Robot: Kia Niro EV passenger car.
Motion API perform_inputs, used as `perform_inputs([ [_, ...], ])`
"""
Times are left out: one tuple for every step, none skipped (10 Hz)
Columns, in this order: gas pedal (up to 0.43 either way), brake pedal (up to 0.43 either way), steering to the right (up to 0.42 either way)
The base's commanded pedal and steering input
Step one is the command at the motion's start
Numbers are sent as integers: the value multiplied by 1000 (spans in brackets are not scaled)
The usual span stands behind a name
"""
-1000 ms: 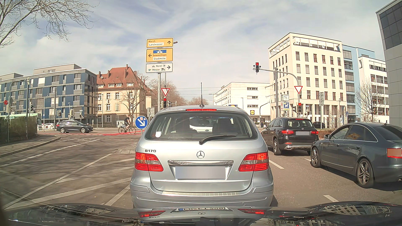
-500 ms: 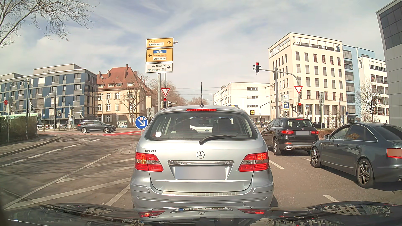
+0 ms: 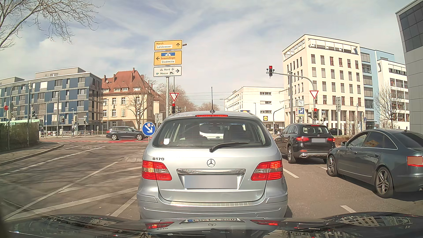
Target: Follow the waypoints while adhering to traffic rules and regulations
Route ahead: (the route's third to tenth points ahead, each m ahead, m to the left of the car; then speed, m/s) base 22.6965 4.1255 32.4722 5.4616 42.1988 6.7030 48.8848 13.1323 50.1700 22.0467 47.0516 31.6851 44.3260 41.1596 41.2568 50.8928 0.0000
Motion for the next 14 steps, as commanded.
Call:
perform_inputs([
  [0,305,6],
  [0,305,6],
  [0,305,6],
  [0,305,6],
  [0,305,6],
  [0,305,6],
  [0,305,6],
  [0,305,6],
  [0,305,6],
  [0,299,6],
  [0,305,6],
  [0,305,6],
  [0,305,6],
  [0,305,6],
])
